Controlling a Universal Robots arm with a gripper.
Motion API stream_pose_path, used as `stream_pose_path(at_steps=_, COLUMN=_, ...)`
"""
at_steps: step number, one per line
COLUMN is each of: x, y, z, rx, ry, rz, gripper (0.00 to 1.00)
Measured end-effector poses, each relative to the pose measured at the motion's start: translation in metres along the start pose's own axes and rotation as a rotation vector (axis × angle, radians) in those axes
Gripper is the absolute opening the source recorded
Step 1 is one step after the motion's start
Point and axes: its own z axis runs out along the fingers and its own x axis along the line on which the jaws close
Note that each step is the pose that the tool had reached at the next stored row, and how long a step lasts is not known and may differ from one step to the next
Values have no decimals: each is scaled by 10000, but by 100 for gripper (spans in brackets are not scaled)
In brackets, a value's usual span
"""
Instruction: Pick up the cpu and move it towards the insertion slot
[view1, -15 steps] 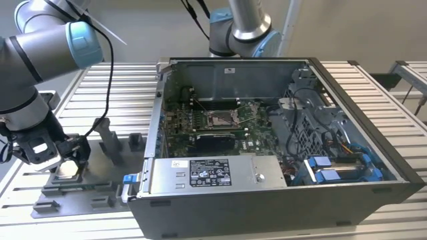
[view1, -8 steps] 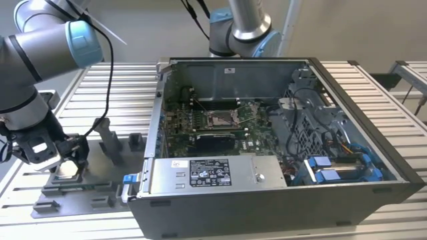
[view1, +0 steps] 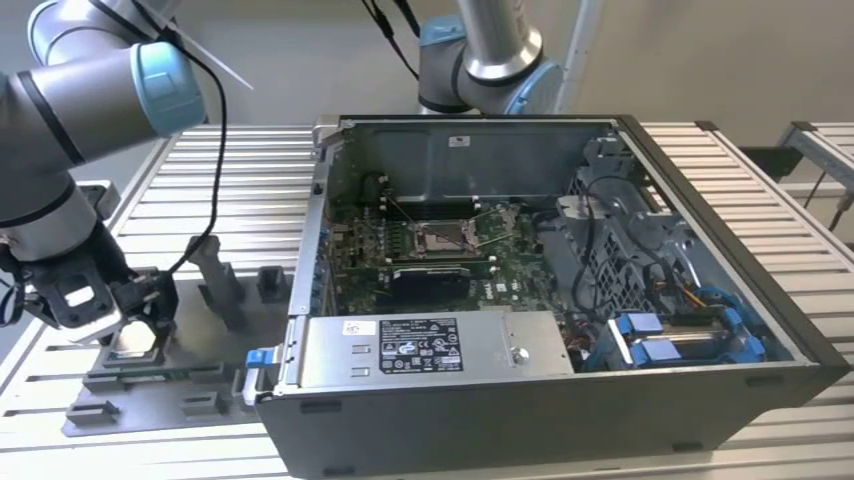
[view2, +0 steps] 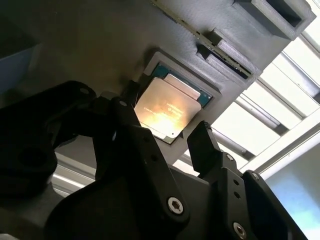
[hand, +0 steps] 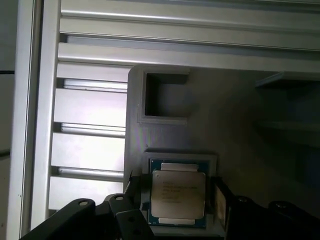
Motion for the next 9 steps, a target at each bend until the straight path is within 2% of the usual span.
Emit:
stream_pose_path(at_steps=7, x=1, y=-9, z=6, rx=1, ry=1, rz=1, gripper=100)
stream_pose_path(at_steps=8, x=1, y=-10, z=6, rx=1, ry=1, rz=1, gripper=0)
stream_pose_path(at_steps=9, x=1, y=-10, z=6, rx=2, ry=1, rz=1, gripper=0)
